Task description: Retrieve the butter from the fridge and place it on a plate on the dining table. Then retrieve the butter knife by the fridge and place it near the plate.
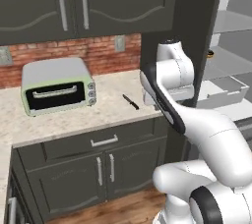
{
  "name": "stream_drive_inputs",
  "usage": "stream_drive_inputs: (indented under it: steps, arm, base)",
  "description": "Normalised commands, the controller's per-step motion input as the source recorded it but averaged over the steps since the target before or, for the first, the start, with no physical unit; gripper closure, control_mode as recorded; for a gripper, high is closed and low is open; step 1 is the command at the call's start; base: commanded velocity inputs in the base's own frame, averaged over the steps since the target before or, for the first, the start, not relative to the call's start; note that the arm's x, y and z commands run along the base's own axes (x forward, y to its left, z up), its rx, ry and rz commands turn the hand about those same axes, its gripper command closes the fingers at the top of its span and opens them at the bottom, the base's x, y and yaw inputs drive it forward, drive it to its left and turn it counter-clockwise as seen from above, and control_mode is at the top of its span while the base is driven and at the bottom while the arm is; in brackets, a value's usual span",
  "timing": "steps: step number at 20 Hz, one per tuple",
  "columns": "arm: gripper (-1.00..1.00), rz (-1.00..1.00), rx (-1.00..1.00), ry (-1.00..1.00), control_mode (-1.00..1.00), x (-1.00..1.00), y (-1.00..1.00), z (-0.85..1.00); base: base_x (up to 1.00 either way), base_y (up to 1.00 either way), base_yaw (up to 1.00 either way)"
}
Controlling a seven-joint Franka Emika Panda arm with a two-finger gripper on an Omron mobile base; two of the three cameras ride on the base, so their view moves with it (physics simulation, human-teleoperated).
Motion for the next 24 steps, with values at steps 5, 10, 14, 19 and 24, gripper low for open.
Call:
stream_drive_inputs:
  steps: [5, 10, 14, 19, 24]
  arm:
    - [-1.0, 0.0, 0.0, 0.0, 1.0, 0.0, 0.0, 0.0]
    - [-1.0, 0.0, 0.0, 0.0, 1.0, 0.0, 0.0, 0.0]
    - [-1.0, 0.0, 0.0, 0.0, 1.0, 0.0, 0.0, 0.0]
    - [-1.0, 0.0, 0.0, 0.0, 1.0, 0.0, 0.0, 0.0]
    - [-1.0, 0.0, 0.0, 0.0, 1.0, 0.0, 0.0, 0.0]
  base:
    - [0.65, 0.04, 0.02]
    - [0.61, 0.0, 0.01]
    - [0.5, -0.13, 0.02]
    - [0.16, -0.06, 0.02]
    - [0.02, -0.02, 0.0]
